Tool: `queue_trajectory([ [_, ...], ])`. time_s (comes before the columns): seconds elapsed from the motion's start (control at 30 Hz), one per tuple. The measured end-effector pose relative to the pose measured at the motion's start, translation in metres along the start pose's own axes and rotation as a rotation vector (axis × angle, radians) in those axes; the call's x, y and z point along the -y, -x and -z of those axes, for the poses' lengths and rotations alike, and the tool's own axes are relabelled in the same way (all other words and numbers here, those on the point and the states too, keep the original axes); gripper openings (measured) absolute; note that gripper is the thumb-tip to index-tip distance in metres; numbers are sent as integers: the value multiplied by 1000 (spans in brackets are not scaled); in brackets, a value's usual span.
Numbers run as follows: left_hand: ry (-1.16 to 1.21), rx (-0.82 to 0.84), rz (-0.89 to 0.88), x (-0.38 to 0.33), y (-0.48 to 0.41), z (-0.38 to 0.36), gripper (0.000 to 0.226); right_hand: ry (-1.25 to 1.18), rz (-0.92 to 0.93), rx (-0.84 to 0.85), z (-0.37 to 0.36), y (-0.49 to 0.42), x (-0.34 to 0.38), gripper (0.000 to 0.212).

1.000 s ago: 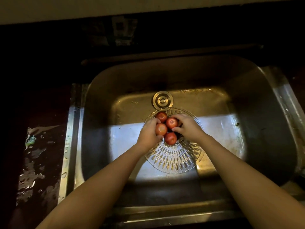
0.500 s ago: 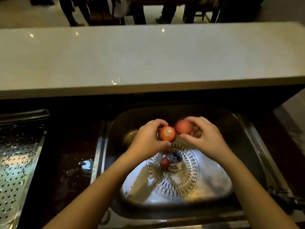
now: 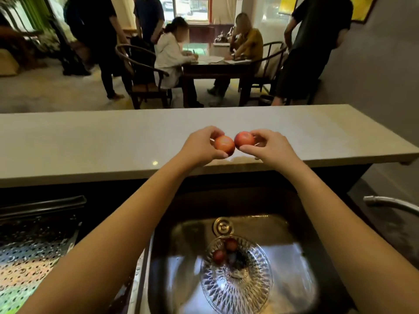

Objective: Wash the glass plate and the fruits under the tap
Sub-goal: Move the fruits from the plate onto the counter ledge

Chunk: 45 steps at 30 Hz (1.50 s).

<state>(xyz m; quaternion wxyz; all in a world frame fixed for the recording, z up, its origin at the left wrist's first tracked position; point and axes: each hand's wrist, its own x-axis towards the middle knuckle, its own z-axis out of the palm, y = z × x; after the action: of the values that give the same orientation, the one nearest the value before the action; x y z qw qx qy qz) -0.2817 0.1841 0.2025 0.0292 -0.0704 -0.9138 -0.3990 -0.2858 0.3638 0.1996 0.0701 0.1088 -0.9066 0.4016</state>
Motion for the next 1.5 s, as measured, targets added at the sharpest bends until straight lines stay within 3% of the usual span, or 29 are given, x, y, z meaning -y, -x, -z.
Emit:
queue_trajectory([
  [0.3, 21, 38, 75, 22, -10, -14, 56, 156, -79, 37, -26, -15, -23, 49],
  [0.77, -94, 13, 15, 22, -5, -19, 68, 121, -65, 79, -28, -11, -23, 59],
  [0.9, -120, -142, -24, 12, 7, -13, 67, 127, -68, 71, -21, -3, -18, 63],
  [0.97, -91, -299, -114, 16, 28, -11, 55, 110, -51, 12, -15, 8, -21, 57],
  [1.03, -7, -354, -194, 31, 56, -22, 34, 41, -29, -70, -14, 28, -32, 44],
  [1.13, 49, -162, -65, 70, 89, -66, 21, -90, -50, -89, -33, 64, -67, 29],
  [1.27, -124, 261, 294, 135, 91, -137, 50, 75, -267, 270, -91, 100, -131, 43],
  [1.4, -214, 412, 437, 185, 90, -193, 62, 175, -424, 478, -143, 116, -185, 57],
  [1.5, -244, 436, 467, 208, 95, -227, 61, 292, -431, 553, -177, 117, -216, 57],
])
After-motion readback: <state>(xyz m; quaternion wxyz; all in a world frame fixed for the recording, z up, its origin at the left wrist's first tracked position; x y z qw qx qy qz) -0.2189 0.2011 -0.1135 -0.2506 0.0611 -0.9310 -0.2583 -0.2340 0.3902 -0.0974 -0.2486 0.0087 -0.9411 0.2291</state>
